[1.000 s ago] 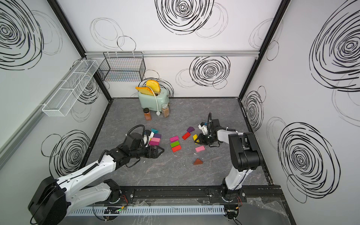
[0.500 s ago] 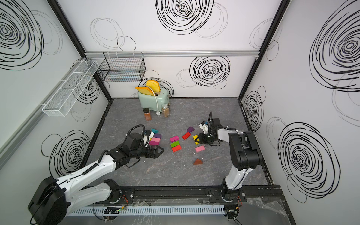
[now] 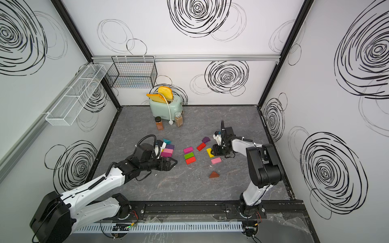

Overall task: Assemble a piece of candy with building blocks
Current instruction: Assemble the building block at the center of the board.

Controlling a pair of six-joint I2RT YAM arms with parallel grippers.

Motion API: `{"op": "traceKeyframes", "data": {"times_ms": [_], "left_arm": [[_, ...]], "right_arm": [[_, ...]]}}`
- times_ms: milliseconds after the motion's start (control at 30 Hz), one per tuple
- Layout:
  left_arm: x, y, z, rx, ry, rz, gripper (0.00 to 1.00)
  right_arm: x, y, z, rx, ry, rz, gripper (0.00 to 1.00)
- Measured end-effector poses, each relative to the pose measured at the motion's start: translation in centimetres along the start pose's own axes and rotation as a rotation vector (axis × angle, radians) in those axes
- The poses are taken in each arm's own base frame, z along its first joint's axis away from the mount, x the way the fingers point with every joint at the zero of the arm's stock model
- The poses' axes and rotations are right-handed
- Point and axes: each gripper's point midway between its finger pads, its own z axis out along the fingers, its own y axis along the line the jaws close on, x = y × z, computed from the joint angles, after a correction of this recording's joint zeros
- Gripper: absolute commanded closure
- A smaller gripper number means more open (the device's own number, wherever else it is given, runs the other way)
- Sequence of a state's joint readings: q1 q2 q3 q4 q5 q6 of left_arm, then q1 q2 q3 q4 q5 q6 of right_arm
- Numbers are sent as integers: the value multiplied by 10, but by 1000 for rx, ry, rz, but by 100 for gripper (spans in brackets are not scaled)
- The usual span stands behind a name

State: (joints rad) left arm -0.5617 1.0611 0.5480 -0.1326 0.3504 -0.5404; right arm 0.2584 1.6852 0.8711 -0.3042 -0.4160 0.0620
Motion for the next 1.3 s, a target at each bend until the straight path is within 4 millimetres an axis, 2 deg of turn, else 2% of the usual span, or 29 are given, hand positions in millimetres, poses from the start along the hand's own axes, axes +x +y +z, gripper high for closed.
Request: {"op": "traceKeyframes", "data": {"times_ms": [800, 1300], "left_arm": [[-1, -1, -2, 4, -7, -19, 2], [-3, -4, -4, 11, -18, -17, 2]], "right_arm": [[23, 57, 10, -111, 35, -30, 61], [16, 57, 20, -117, 21, -23, 62]]}}
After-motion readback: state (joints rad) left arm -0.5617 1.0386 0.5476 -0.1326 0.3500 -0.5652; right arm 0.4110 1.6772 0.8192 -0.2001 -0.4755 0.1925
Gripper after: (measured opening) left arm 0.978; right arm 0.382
